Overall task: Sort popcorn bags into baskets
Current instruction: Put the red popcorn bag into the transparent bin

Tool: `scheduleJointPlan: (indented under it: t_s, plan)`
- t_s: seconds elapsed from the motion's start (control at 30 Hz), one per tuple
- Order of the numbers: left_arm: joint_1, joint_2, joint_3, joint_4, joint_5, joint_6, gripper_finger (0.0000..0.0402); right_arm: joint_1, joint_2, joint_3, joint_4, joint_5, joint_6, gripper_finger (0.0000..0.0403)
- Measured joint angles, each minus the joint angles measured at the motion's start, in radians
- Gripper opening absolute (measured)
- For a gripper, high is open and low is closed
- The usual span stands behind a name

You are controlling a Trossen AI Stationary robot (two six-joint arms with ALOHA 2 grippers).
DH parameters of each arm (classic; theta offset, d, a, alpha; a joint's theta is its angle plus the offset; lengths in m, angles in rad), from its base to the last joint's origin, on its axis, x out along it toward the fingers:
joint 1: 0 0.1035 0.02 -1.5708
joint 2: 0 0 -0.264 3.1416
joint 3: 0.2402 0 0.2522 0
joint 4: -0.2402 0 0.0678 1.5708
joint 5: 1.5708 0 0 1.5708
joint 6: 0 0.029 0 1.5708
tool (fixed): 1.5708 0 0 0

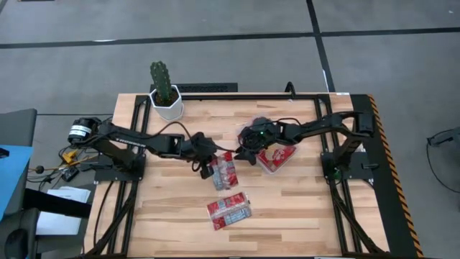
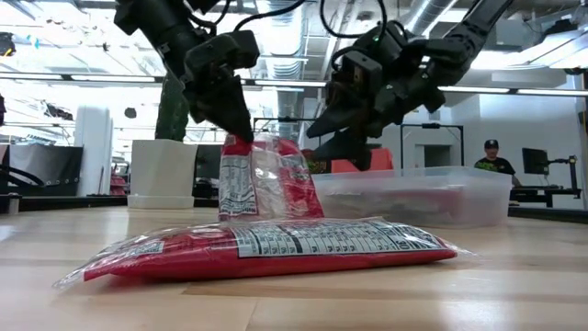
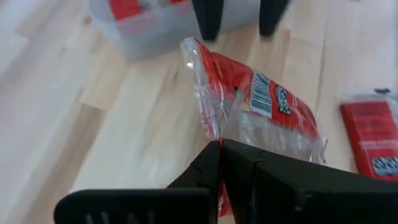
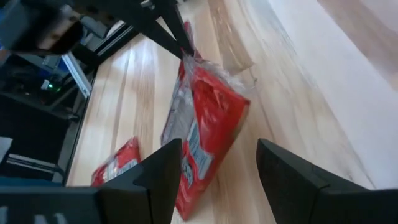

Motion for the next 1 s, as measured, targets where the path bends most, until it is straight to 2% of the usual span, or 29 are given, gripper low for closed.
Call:
scheduleJointPlan:
  t_s: [0.37,0.47,0.53,0.6,0.77,1.0]
  plan:
    - [0.020,-0.001,0.013,0.010,-0.009,0.034,0.0000,0.000,0.143,0.106,0.012,-0.009,-0.020,0.0230]
    - [0.019,-0.001,0.013,0.013,-0.018,0.042,0.0000,0.001,0.167,0.144,0.006,-0.041,-0.058,0.0220]
    - [0.019,-0.001,0.013,0.014,-0.027,0.042,0.0000,0.005,0.181,0.170,0.005,-0.058,-0.060,0.0199]
    - [0.019,-0.002,0.013,0.014,-0.028,0.045,0.0000,0.005,0.180,0.188,-0.030,-0.059,-0.060,0.0162]
    - [0.020,-0.002,0.013,0.020,-0.039,0.043,0.0000,0.000,0.172,0.208,-0.074,-0.059,-0.063,0.0029]
    - [0.021,-0.023,0.013,0.054,-0.113,0.042,0.0001,-0.016,0.122,0.217,-0.092,-0.060,0.052,0.0010]
